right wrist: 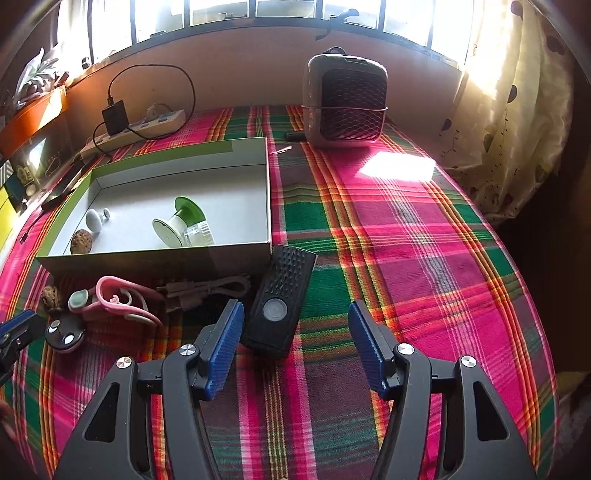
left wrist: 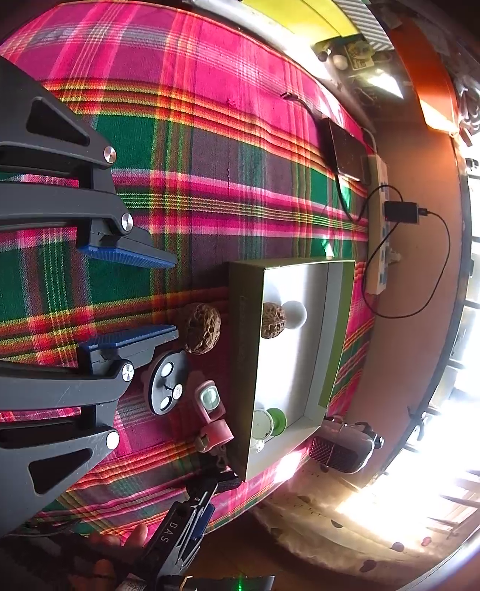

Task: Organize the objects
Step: 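Grasp the second walnut with the left tool while the right tool grasps the black remote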

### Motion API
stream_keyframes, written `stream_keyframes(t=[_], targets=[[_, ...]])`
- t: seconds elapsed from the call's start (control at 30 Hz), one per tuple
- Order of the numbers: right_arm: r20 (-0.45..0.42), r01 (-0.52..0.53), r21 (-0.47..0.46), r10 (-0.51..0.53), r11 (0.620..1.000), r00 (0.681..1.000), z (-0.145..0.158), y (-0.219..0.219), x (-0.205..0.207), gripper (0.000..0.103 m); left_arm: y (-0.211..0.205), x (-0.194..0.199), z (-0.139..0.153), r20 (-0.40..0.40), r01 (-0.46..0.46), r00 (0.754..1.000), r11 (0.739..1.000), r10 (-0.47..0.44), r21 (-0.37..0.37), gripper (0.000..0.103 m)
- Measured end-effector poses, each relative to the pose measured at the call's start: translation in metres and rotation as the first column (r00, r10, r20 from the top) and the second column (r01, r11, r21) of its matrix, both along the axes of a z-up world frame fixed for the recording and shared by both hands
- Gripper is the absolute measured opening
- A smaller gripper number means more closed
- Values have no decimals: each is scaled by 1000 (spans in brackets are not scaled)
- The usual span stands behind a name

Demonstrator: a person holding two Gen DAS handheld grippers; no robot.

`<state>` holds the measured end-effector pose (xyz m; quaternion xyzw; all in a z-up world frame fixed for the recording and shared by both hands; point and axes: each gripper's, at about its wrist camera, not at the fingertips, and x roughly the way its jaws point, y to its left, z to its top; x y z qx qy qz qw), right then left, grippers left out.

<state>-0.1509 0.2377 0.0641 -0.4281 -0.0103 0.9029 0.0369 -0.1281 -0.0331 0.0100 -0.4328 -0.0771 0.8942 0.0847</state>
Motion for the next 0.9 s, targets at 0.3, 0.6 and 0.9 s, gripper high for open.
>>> stream_keyframes(t=[0.3,0.6,0.9], targets=[[16,20,-32,-20,999,1000,-5,20,2,60,1,-3,0,3,5,1000,1000,-5,16,34],[25,-24,-55,25,998,999,-11,19,-10,60,7,-10,1,6,27,1000,999,-28,38,34],[21,-48,-44,49,998,999,-12,17,-19,60,14,-21,1,13,37,999,999,-37,11,36]])
